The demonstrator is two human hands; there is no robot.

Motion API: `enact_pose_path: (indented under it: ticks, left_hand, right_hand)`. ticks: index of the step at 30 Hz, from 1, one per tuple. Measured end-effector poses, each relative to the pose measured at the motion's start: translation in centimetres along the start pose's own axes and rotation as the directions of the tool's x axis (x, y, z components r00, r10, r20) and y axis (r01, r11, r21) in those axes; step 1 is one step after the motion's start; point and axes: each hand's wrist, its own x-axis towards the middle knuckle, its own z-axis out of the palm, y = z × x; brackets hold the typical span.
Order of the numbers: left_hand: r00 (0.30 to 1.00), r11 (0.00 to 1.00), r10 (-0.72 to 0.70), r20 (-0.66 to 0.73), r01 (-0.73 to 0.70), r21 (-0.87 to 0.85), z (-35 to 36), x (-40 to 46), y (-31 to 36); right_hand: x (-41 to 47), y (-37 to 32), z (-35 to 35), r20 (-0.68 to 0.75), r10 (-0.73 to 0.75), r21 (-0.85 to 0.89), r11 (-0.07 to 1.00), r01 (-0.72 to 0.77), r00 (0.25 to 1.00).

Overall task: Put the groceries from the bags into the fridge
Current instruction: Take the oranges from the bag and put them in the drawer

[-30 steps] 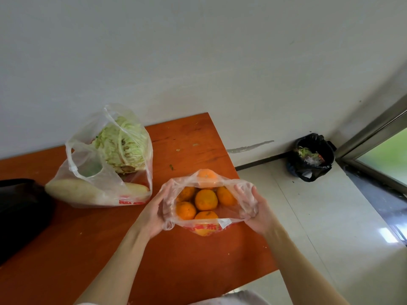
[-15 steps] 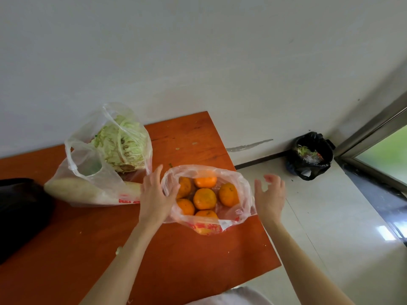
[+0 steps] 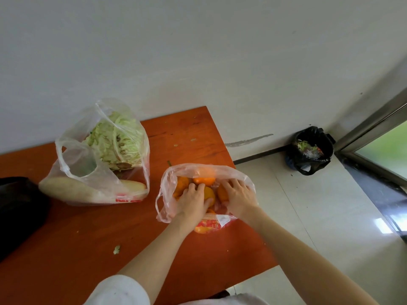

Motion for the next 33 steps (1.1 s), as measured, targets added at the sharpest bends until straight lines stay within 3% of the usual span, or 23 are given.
enact_pose_path:
  ticks: [4, 10, 15, 21, 23, 26, 29, 33]
  left_hand:
    - [0.998, 0.996, -0.039, 0.041, 0.035, 0.082, 0.6, 0.6, 0.5]
    - [0.991, 0.994, -0.100, 0.093, 0.104, -0.042, 0.4, 0.9, 0.4]
    - [0.996, 0.946, -0.081, -0.035, 0.066, -0.317, -1.9, -1.2, 0.1]
    - [0.984, 0.909, -0.001, -0.176, -0.073, -0.410, -6.2, -4.2, 0.9]
    - [0.982, 0.893, 0.042, -0.184, -0.119, -0.433, -6.8, -5.0, 1.3]
    - [0.979, 0.887, 0.132, -0.153, -0.185, -0.423, -6.6, -6.5, 2.3]
    - [0.960, 0.876, 0.265, -0.090, -0.279, -0.394, -5.5, -8.7, 3.8]
    - [0.865, 0.783, 0.501, -0.018, -0.462, -0.417, -4.5, -11.7, 7.5]
  right_hand:
    - [0.7, 0.3, 0.9, 0.091, 0.008, -0.048, 0.999, -0.004, 0.996]
    - [1.0, 0.9, 0.8, 0.123, -0.008, 0.050, 0.999, 0.002, 0.992]
    - [-0.3, 1.0, -0.1, -0.014, -0.083, 0.317, 0.945, 0.084, 0.996]
    - [-4.7, -0.4, -3.7, -0.136, -0.084, 0.451, 0.882, 0.137, 0.987]
    - [-7.4, -0.8, -4.7, -0.184, -0.010, 0.488, 0.867, 0.100, 0.983]
    - [-12.3, -1.1, -4.9, -0.207, 0.209, 0.525, 0.848, -0.072, 0.956]
    - [-17.8, -1.1, -3.9, -0.164, 0.461, 0.632, 0.728, -0.266, 0.872]
    - [-25.7, -1.0, -3.2, -0.171, 0.652, 0.722, 0.593, -0.356, 0.739]
